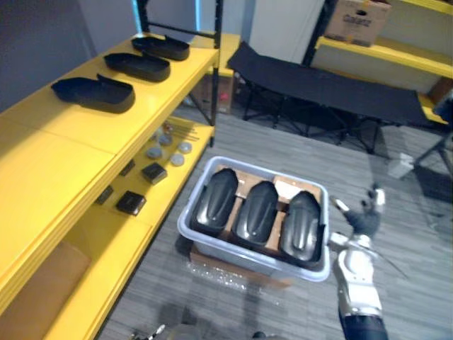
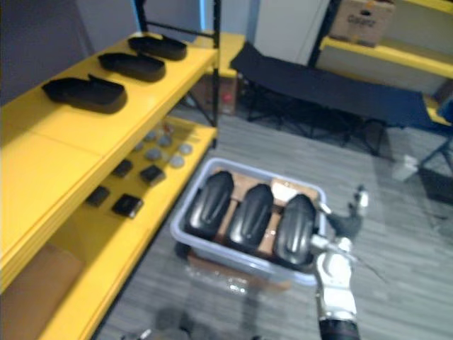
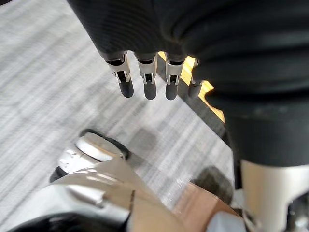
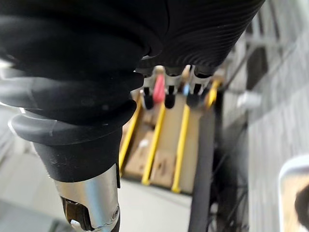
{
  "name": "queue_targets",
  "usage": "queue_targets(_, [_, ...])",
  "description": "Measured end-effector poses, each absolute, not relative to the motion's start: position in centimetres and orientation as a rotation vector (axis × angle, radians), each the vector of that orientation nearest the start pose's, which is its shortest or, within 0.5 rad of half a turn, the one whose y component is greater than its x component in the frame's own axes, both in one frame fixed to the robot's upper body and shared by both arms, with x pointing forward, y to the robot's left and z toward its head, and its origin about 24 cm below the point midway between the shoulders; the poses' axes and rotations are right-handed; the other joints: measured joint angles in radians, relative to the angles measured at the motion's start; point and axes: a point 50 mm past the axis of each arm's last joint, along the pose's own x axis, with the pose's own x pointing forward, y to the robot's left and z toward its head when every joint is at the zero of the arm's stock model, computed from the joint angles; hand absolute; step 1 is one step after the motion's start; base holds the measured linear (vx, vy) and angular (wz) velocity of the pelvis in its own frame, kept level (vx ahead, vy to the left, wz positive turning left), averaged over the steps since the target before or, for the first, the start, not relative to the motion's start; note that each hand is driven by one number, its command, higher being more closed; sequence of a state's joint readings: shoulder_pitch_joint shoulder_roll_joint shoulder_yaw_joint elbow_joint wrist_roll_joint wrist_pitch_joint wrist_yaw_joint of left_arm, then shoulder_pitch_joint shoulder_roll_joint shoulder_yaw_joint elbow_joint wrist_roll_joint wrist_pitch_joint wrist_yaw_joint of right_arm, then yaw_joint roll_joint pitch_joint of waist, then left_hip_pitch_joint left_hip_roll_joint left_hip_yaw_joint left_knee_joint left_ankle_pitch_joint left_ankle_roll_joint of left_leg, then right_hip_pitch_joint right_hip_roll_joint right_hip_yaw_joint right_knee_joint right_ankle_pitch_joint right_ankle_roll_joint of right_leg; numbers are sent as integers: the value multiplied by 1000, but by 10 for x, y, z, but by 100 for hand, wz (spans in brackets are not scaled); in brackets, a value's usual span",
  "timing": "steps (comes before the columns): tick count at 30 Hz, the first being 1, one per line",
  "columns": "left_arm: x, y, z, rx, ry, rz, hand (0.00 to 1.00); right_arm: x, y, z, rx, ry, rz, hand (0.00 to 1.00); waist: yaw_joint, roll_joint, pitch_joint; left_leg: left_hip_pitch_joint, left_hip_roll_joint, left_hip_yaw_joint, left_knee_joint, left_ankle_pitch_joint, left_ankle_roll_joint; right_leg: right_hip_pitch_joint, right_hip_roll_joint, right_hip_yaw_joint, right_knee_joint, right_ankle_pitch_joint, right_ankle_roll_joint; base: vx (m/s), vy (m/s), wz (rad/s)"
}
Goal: Walk over and take plastic housings, then place them on the shelf
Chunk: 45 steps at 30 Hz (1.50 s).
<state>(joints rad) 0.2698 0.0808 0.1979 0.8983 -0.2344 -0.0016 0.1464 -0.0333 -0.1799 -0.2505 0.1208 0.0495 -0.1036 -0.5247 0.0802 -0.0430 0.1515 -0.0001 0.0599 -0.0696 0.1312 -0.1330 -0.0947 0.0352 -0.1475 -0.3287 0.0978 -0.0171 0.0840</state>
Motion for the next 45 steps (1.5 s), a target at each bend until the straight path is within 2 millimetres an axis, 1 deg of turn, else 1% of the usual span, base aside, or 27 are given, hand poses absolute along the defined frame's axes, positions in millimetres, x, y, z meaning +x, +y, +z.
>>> queue_targets(2, [36,218,-160,-171,1143,565,0,233,-275,43,-87,-25,-832,0,-12,13,-6,2,0,1,-25,12,-1,0,3,0,-7,0,0,8,-40,1])
queue_targets(4, [36,218,-160,-167,1137,547,0,225,-285,37,-62,4,-904,0,-14,16,-8,1,-2,2,-40,20,-1,0,7,1,-20,2,3,1,-20,0])
queue_targets(6, [37,219,-160,-165,1124,533,0,216,-296,32,-32,30,-997,0,-18,9,-5,-1,-8,3,-74,40,1,-10,5,4,-41,11,10,-37,8,1])
queue_targets(10, [42,220,-159,-153,1101,522,0,205,-309,25,16,62,-1102,0,-26,1,11,-4,-12,24,-121,73,3,-42,1,22,-45,18,11,-32,18,-9])
queue_targets(12, [56,221,-155,-128,1062,479,0,198,-318,18,40,95,-1146,0,-31,2,45,-22,-19,26,-119,75,5,-62,-6,28,-38,21,12,-43,22,-6])
queue_targets(15, [75,221,-150,-113,1000,438,0,195,-323,10,62,132,-1177,0,-35,2,86,-46,-25,26,-112,82,9,-86,-11,29,-35,30,12,-11,9,2])
queue_targets(17, [90,223,-145,-109,943,423,0,197,-322,7,86,143,-1180,0,-36,3,131,-61,-30,24,-95,82,9,-91,-15,29,-35,35,12,-5,11,3])
queue_targets(18, [93,223,-144,-113,932,419,0,198,-322,8,96,139,-1179,0,-35,2,136,-73,-32,23,-91,82,9,-101,-18,29,-34,36,13,-3,18,5])
queue_targets(19, [96,223,-143,-115,923,414,0,202,-322,10,117,129,-1175,0,-35,3,141,-88,-33,22,-87,82,9,-112,-19,29,-33,38,12,2,23,3])
queue_targets(23, [105,221,-139,-117,891,384,0,214,-325,16,176,105,-1175,0,-25,7,198,-111,-42,13,-68,81,13,-128,-29,29,-21,41,12,-16,24,7])
queue_targets(25, [106,222,-138,-110,888,376,0,217,-326,16,189,105,-1177,0,-20,9,205,-130,-45,0,-61,81,13,-146,-31,29,-16,41,12,-17,24,17])
queue_targets(26, [106,221,-138,-111,888,373,0,220,-328,16,204,111,-1181,0,-14,11,223,-142,-47,-4,-50,81,13,-150,-33,29,-15,41,12,-10,17,13])
queue_targets(28, [106,220,-139,-132,887,376,0,221,-334,18,206,110,-1198,0,-4,17,237,-149,-50,-7,-49,82,15,-157,-35,29,-9,41,12,-25,17,8])
queue_targets(30, [106,219,-139,-145,890,372,0,223,-342,25,187,91,-1202,0,-3,26,249,-163,-55,-12,-49,86,20,-175,-42,29,3,41,12,-26,26,7])
queue_targets(31, [106,218,-139,-149,889,368,0,226,-347,30,176,80,-1202,0,-3,31,264,-166,-59,-17,-47,87,22,-177,-45,29,8,42,13,-21,28,7])
queue_targets(34, [106,216,-140,-158,889,349,0,229,-357,33,152,107,-1196,0,-6,40,287,-181,-64,-33,-32,87,23,-179,-48,29,14,42,13,-25,30,16])
queue_targets(37, [107,214,-139,-169,881,339,0,236,-364,37,163,114,-1185,0,-3,48,295,-204,-67,-37,-16,88,23,-198,-51,30,21,42,13,-38,9,4])
queue_targets(39, [108,212,-139,-185,870,336,0,241,-373,43,154,125,-1191,0,-3,63,307,-216,-73,-46,-15,95,26,-211,-58,31,33,42,13,-44,20,6])
queue_targets(45, [109,207,-140,-187,866,313,0,248,-387,52,164,147,-1176,0,-3,84,320,-234,-80,-59,-15,109,25,-226,-62,31,41,41,13,-42,12,8])
